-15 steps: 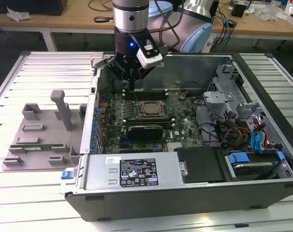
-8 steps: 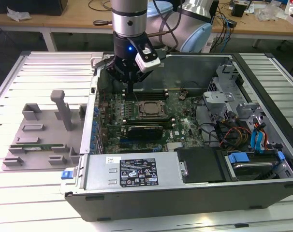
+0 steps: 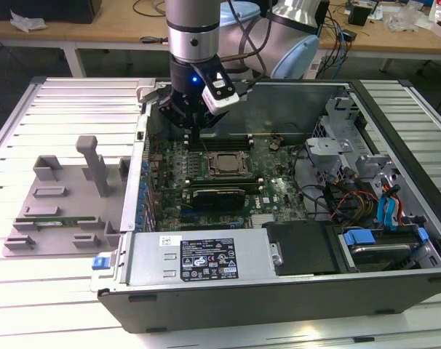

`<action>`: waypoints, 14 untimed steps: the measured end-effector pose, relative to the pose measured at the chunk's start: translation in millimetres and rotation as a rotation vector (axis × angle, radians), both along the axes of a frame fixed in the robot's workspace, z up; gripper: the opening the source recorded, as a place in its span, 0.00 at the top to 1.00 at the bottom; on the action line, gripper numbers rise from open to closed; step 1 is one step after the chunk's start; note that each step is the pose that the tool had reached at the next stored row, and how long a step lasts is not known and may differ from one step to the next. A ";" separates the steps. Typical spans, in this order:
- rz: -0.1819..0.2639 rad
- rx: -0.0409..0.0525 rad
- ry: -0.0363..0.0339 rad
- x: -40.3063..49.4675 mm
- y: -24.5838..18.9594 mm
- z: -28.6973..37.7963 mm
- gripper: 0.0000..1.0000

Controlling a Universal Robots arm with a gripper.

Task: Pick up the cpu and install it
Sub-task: 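Install the first cpu locking lever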

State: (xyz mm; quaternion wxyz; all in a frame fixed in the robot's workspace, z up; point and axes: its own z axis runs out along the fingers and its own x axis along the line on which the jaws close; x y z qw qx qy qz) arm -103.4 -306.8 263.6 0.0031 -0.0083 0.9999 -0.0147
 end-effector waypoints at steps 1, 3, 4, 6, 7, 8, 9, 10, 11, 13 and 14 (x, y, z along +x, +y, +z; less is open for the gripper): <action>0.000 0.0000 -0.0001 -0.8 0.0 -2.4 0.89; 0.000 0.0001 -0.0001 -1.3 0.2 -5.7 0.89; 0.000 0.0000 -0.0001 -1.5 0.4 -7.0 0.89; 0.000 0.0000 -0.0001 -1.9 1.4 -9.9 0.89; 0.000 0.0000 -0.0001 -2.0 3.0 -11.5 0.89; 0.000 0.0005 0.0000 -2.6 4.0 -12.8 0.89; 0.000 0.0020 0.0000 -3.4 5.0 -13.4 0.89; 0.000 0.0032 0.0000 -3.9 5.9 -13.4 0.89; 0.000 0.0050 0.0000 -4.3 7.0 -13.4 0.89; 0.000 0.0094 0.0000 -5.2 11.1 -13.5 0.89; 0.000 0.0121 0.0000 -5.5 14.8 -13.4 0.89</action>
